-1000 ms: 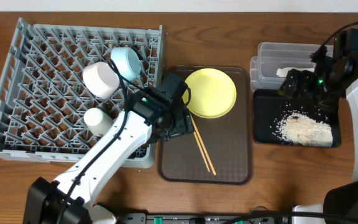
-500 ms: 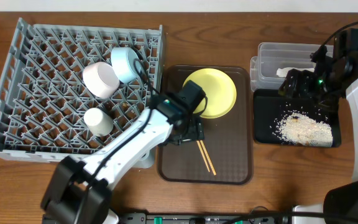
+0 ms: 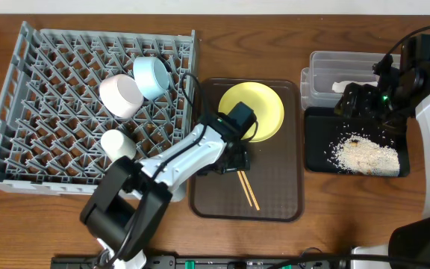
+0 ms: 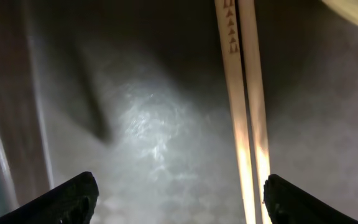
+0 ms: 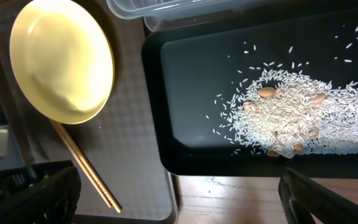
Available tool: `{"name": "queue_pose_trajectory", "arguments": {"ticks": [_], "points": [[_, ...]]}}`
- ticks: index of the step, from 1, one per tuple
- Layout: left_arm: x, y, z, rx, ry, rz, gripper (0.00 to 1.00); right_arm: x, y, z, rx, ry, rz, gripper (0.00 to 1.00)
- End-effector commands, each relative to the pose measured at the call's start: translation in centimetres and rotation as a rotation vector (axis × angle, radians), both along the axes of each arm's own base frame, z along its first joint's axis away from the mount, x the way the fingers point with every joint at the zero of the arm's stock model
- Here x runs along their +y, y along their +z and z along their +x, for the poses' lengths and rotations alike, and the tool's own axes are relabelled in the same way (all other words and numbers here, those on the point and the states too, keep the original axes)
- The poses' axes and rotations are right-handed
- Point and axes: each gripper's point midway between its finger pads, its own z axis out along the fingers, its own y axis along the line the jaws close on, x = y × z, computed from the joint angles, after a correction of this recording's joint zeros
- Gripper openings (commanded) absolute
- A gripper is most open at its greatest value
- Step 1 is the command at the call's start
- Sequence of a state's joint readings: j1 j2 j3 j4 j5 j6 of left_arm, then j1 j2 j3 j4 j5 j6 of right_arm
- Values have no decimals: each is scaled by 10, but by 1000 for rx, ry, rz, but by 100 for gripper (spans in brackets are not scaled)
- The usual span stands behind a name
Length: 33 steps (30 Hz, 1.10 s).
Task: Sort waste into correct bins and load items into the dishwasher
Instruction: 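Grasp one wooden chopstick with the left gripper and lift it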
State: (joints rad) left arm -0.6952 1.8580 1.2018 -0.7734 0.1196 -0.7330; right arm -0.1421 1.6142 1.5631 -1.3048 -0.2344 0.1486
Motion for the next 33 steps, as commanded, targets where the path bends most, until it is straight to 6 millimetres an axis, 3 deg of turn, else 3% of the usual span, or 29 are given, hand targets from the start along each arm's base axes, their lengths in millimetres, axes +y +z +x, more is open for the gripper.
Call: {"name": "queue_pose_trajectory", "arguments": {"ticks": [1,14,16,19,21,27,33], "points": [[5,-12,0,8,1,37,88,-3,11,0,-36,0,-9,99],[10,-37,-6,63,1,83,83,-3,11,0,-35,0,-9,99],[10,-37,-6,64,1,83,77,-3,11,0,-35,0,-9,99],[10,-37,-6,64,4,83,57,-3,11,0,-36,0,-9,99],[10,-37,-6,64,4,83,49,-3,11,0,-36,0,-9,99],[10,-37,-6,64,4,83,31,-3,11,0,-35,0,-9,99],[10,-37,-6,63,4,84,21,-3,11,0,-35,0,-9,99]]}}
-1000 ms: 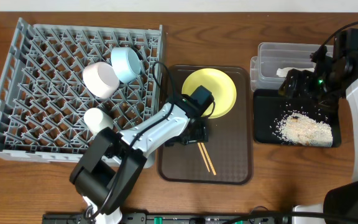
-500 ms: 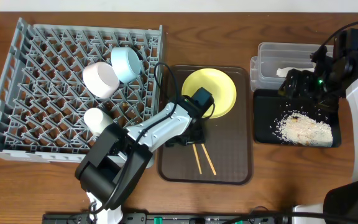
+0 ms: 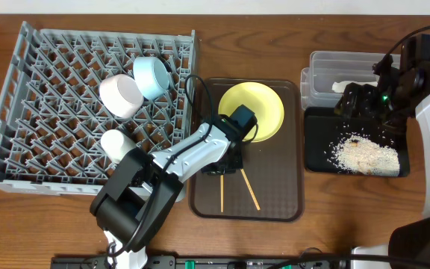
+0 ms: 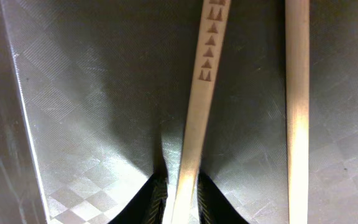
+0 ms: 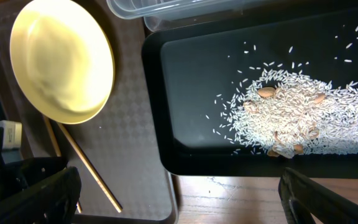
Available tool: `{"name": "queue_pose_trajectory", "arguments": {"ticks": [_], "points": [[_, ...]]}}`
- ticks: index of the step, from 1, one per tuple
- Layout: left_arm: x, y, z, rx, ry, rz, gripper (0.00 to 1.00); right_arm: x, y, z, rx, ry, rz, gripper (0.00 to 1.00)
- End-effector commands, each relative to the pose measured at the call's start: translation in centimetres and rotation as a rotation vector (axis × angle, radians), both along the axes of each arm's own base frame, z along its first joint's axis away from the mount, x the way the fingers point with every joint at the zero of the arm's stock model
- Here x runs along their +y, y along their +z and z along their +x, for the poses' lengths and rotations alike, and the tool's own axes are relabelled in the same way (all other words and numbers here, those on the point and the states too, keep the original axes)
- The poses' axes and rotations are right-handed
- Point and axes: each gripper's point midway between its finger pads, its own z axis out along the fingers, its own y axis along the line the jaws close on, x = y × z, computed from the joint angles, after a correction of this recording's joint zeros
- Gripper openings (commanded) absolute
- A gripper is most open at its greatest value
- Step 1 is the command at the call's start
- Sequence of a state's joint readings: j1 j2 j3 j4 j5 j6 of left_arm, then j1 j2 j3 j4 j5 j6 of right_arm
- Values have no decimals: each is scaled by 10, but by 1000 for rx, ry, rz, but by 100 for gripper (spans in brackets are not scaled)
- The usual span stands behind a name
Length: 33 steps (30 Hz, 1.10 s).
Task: Sort waste into correct bins and load items into the dishwasher
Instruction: 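Grasp one wooden chopstick with the left gripper and lift it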
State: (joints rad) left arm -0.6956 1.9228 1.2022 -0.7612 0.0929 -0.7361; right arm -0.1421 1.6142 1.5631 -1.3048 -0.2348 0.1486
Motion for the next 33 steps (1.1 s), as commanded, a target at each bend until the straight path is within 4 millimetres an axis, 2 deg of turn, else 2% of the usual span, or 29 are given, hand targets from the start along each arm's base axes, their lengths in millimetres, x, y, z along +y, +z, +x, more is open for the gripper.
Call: {"name": "queue_pose_trajectory", "arguments": {"ticks": [1,6,7,25,27,31,33], "points": [[4,-16,-6,40,1,30,20,-3,11,0,-35,-1,-9,99],[4,-16,-6,40,1,30,19,-3,11,0,-35,-1,-9,99],[4,-16,-6,40,1,30,15,-3,11,0,-35,-1,-9,99],[4,-17,-6,38,1,28,15,-3,11,0,-34,-1,-9,99],[4,-18,-6,40,1,30,17,-3,11,0,-34,-1,-9,99],[5,-24,-8,55,1,43,30,-3,11,-1,-32,0,-9,99],[7,-29,-10,70,1,54,30,-3,10,-1,-32,0,-9,99]]}}
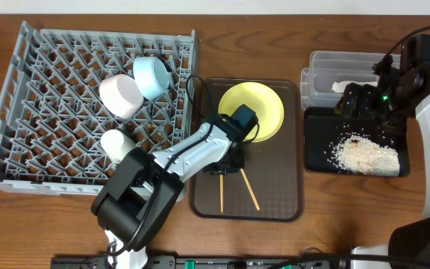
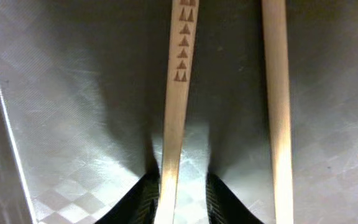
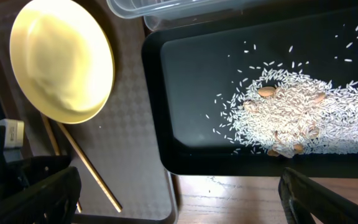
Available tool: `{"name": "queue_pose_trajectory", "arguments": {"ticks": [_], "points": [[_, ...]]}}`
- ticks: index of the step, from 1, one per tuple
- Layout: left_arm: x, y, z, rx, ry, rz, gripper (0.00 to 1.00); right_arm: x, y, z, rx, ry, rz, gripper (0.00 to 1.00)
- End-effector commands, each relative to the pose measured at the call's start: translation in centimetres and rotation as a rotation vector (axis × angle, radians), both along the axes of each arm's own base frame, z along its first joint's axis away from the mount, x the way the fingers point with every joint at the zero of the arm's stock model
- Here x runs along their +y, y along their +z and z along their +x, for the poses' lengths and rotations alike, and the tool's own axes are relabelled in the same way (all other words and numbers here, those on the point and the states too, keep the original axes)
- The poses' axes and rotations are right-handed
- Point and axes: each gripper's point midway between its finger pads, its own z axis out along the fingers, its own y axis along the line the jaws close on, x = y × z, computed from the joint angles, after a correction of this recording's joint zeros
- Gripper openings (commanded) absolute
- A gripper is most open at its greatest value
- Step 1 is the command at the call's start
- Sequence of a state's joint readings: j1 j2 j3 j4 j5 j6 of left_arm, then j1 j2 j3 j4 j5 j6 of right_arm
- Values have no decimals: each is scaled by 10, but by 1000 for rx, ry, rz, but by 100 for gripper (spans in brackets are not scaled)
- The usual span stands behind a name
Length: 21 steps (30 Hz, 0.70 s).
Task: Sort waste into correct bins and load items into the dishwasher
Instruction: 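Grasp one wooden chopstick with the left gripper and lift it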
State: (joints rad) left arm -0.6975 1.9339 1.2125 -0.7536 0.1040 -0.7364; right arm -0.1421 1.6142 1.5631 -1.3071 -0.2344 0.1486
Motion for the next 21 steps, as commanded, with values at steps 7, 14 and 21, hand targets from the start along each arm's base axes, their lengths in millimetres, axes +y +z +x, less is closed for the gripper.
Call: {"name": "queue_pose_trajectory", "arguments": {"ticks": [7,14,21], "points": [[13,-33,-14,80,2,77,19,-3,11,-1,-34,0,-8,99],[15,-31,-13,83,6,80,10,-3,11,-1,-34,0,-8,99],[19,-1,5,22,-11,35,8,-3,11,-1,-33,0,-8,99]]}}
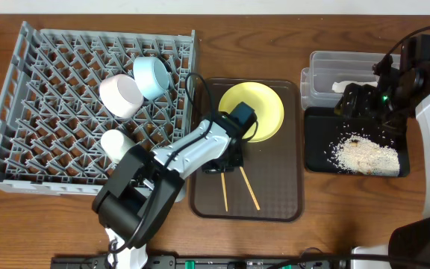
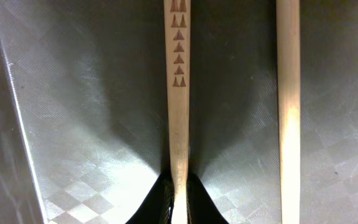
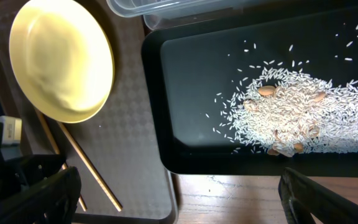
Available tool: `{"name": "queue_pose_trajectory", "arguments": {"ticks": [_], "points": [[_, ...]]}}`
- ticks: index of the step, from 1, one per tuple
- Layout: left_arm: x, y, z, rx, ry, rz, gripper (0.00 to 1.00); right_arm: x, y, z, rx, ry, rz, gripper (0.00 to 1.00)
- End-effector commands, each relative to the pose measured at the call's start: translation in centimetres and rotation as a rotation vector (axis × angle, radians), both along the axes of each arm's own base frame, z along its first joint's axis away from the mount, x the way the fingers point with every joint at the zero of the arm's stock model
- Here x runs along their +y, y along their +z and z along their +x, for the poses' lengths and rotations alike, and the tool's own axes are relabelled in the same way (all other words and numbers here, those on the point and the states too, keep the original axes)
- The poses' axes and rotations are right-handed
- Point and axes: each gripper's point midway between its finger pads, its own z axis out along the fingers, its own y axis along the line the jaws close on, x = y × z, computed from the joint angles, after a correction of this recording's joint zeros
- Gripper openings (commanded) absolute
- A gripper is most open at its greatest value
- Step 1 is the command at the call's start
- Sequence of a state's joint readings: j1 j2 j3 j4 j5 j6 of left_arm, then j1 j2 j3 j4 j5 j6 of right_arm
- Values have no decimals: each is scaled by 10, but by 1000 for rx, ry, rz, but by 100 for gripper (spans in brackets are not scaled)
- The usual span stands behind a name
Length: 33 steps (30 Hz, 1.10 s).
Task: Sort waste into correct bins and load items into the dishwasher
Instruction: 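Grasp one wooden chopstick with the left gripper and lift it, then insert the chopstick upright into the rack and release it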
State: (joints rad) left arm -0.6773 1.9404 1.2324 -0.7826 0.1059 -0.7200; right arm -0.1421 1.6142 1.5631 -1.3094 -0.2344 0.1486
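My left gripper (image 1: 227, 166) is low over the brown tray (image 1: 275, 202), shut on one wooden chopstick (image 2: 178, 93) that carries a row of small triangles. Its dark fingertips (image 2: 156, 209) pinch the stick's near end. The held chopstick (image 1: 224, 190) points toward the tray's front, and the second chopstick (image 1: 249, 188) lies loose on the tray, angled away from it. A yellow bowl (image 1: 258, 110) sits at the back of the tray. My right gripper (image 1: 353, 101) hangs open above the black bin (image 1: 316, 146) of spilled rice (image 3: 291, 118).
The grey dish rack (image 1: 21, 157) at the left holds a white cup (image 1: 120, 96), a light blue cup (image 1: 151, 77) and a smaller white cup (image 1: 116, 142). A clear plastic container (image 1: 327, 67) stands behind the black bin. Bare wood lies between tray and bin.
My left jaws, slightly apart around the chopstick before, now press tight on it. The stick runs straighter up the left wrist view. The right arm has not moved.
My left gripper first stood wide open over the tray with both chopsticks lying side by side. Then its jaws were around one chopstick and the two sticks lay spread apart. They were a little looser, and now grip it firmly. The right gripper stayed open above the rice bin.
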Motion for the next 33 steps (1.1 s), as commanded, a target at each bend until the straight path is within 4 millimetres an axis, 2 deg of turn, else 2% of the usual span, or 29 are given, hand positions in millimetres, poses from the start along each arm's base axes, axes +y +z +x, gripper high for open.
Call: {"name": "queue_pose_trajectory", "arguments": {"ticks": [1,5,12,16,19,24,29,33], "points": [[14,4,5,-10,-20,18,8,-3,11,0,-35,0,-9,99],[15,39,15,-97,-117,-38,8,-3,11,-1,-34,0,-8,99],[21,109,23,-290,-347,-114,8,-3,11,0,-34,0,-8,99],[34,145,30,-400,-364,-142,8,-3,11,-1,-33,0,-8,99],[51,165,37,-464,-377,-137,8,-3,11,-1,-33,0,-8,99],[80,178,53,-517,-357,-108,8,-3,10,-1,-32,0,-8,99],[99,175,69,-534,-355,-76,8,-3,10,-1,-32,0,-8,99],[106,169,84,-547,-344,-65,8,-3,11,-1,-33,0,-8,99]]}}
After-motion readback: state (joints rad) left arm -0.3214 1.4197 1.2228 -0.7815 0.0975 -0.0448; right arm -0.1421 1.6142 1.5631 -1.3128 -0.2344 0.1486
